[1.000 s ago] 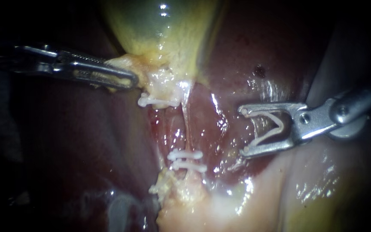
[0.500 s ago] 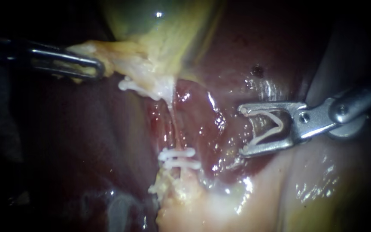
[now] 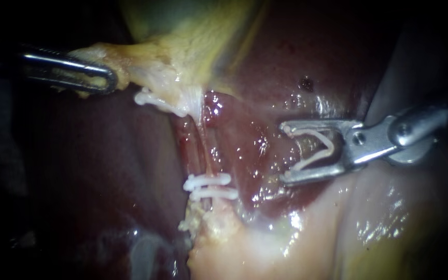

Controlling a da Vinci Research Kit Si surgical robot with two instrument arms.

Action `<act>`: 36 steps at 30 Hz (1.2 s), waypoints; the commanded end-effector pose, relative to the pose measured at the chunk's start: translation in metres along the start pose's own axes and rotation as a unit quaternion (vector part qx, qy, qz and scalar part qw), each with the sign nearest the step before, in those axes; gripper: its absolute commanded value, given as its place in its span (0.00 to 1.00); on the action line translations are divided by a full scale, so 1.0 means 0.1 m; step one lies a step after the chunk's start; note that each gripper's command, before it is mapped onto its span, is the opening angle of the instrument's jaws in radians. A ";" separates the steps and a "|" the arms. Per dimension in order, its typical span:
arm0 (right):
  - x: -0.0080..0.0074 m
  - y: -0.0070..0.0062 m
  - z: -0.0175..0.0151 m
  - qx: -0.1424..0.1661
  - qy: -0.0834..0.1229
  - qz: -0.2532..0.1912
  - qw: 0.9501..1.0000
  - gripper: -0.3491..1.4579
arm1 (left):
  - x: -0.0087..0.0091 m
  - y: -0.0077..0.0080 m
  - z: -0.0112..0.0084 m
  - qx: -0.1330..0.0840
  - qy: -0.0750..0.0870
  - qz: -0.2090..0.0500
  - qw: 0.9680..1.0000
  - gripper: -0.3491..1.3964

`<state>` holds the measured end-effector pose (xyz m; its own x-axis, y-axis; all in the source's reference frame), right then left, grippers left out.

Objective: Clipping third clip right tube

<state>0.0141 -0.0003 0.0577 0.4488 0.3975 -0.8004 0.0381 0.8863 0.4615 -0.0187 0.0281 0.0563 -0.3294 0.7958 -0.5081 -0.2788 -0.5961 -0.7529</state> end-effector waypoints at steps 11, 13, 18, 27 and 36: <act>0.012 0.025 0.048 -0.003 0.007 0.073 0.997 0.47 | 0.000 0.000 0.003 0.001 0.000 0.000 1.000 0.00; 0.011 0.029 0.056 0.000 0.008 0.082 0.997 0.47 | 0.000 0.001 0.003 0.001 0.000 0.000 1.000 0.00; 0.007 0.036 0.076 0.001 0.010 0.101 0.995 0.47 | 0.000 0.001 0.004 0.001 0.000 0.000 1.000 0.00; -0.007 0.043 0.110 0.014 0.013 0.116 0.993 0.47 | -0.001 0.001 0.004 0.002 0.000 0.000 1.000 0.00; -0.017 0.047 0.143 0.033 0.026 0.133 0.990 0.47 | -0.001 0.001 0.005 0.002 0.001 0.000 1.000 0.00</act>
<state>0.0265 -0.0002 0.0669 0.3981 0.6321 -0.6648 -0.0106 0.7278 0.6857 -0.0191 0.0279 0.0565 -0.3285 0.7958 -0.5087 -0.2822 -0.5967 -0.7512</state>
